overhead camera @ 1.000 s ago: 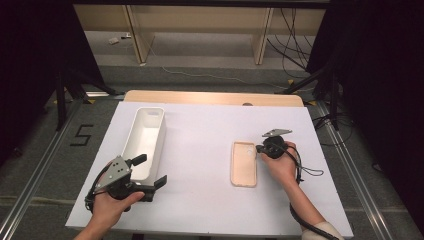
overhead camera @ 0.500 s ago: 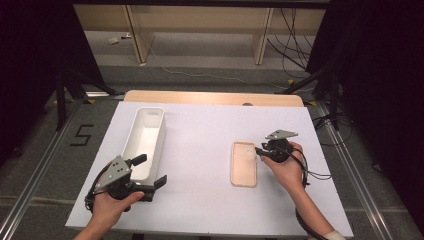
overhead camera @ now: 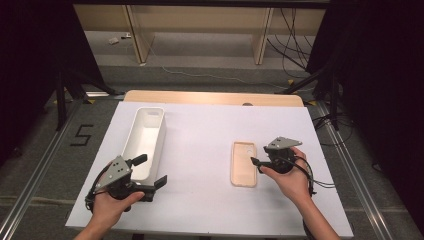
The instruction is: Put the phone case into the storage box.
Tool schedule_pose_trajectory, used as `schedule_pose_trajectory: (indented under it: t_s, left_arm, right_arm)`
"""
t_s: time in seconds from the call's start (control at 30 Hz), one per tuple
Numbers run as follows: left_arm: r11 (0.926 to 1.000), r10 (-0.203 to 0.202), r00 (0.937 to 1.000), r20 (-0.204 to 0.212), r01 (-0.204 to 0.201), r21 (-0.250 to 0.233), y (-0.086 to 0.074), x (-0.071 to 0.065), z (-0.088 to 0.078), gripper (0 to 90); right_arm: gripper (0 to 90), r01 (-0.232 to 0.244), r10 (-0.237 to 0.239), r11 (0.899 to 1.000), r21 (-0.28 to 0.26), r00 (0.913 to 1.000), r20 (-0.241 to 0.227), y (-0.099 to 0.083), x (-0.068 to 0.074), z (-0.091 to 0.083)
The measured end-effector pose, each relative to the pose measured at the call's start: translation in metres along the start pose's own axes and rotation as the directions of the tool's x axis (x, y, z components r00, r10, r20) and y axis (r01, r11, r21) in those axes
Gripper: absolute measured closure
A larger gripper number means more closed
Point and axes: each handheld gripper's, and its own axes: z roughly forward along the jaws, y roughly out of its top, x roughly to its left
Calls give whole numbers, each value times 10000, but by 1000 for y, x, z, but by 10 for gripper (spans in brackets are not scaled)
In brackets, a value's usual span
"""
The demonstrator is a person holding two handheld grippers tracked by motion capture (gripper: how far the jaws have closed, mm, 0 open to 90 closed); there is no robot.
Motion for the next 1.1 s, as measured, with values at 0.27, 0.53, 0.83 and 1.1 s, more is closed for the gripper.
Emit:
schedule_pose_trajectory:
  t_s: [0.27,0.53,0.83,1.1]
  left_arm:
    - [10000,-35,10000,-11,35,-11,0,0,0,8]
    - [10000,-31,10000,-11,31,-4,0,0,0,7]
    - [10000,-52,10000,-5,52,-14,0,0,0,8]
    - [10000,-26,10000,11,26,-33,0,0,0,8]
  right_arm:
    - [294,260,-260,9997,-6,9987,-432,-6,7,-14]
    - [274,1151,-1106,9926,380,9882,-1059,-13,18,-22]
    - [277,2085,-1939,9732,967,9708,-1413,-11,31,-17]
    - [284,3135,-2794,9276,2034,9432,-1794,-10,45,-4]
